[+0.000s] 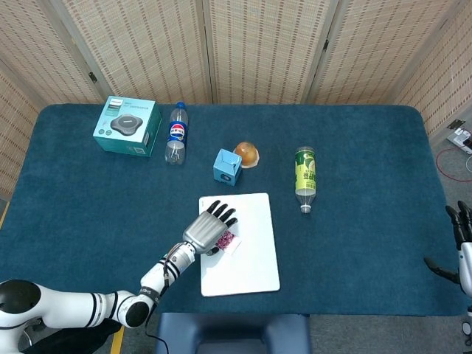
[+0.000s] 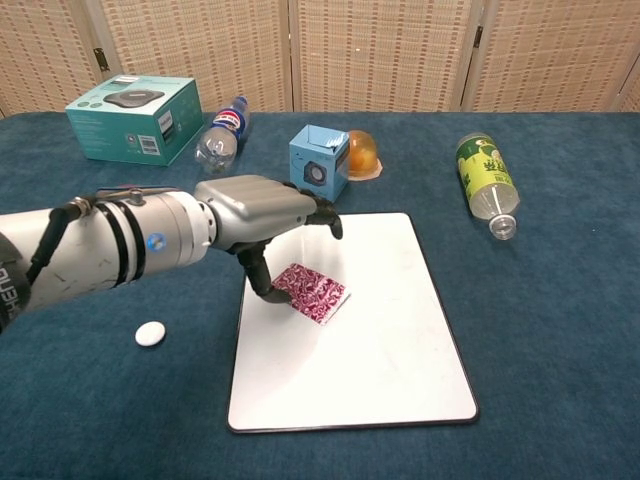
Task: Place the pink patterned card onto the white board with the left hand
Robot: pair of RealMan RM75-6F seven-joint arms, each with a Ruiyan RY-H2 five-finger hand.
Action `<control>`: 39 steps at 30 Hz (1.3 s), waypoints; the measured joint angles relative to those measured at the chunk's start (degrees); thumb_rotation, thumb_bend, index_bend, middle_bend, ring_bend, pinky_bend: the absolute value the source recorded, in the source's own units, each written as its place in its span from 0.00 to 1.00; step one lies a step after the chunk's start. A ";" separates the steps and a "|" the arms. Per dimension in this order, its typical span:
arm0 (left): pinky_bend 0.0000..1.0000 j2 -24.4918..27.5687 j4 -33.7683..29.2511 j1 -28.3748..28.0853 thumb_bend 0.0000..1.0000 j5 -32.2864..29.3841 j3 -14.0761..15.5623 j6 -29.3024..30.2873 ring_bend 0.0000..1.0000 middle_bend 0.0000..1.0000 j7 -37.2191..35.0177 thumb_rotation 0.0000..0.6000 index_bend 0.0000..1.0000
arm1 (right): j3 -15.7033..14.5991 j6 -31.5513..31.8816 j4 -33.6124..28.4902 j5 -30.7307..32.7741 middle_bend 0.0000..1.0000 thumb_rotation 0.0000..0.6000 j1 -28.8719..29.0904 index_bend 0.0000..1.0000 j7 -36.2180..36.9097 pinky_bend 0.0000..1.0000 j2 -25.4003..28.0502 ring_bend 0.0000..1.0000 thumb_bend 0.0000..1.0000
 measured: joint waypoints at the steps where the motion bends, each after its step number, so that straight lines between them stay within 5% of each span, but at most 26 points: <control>1: 0.00 0.37 -0.31 0.26 0.30 0.24 0.27 0.38 0.03 0.10 -0.19 1.00 0.19 | 0.01 0.01 0.08 0.00 0.00 1.00 -0.02 0.00 0.09 0.00 -0.01 0.00 0.02; 9: 0.00 5.72 -4.23 4.66 0.30 6.96 4.17 4.49 0.04 0.10 -3.91 1.00 0.34 | -0.01 -0.39 0.24 -0.70 0.00 1.00 0.43 0.00 -0.05 0.00 -0.41 0.00 0.02; 22: 0.00 11.59 -5.40 13.27 0.30 21.14 12.25 10.20 0.06 0.11 -10.33 1.00 0.42 | -0.20 -1.13 -1.25 -1.72 0.00 1.00 1.38 0.00 -2.30 0.00 -0.82 0.00 0.02; 39: 0.00 11.14 -1.91 18.00 0.30 24.37 13.79 8.92 0.06 0.11 -13.93 1.00 0.44 | -0.32 -1.12 -3.22 -1.85 0.00 1.00 1.53 0.00 -4.64 0.00 -0.57 0.00 0.02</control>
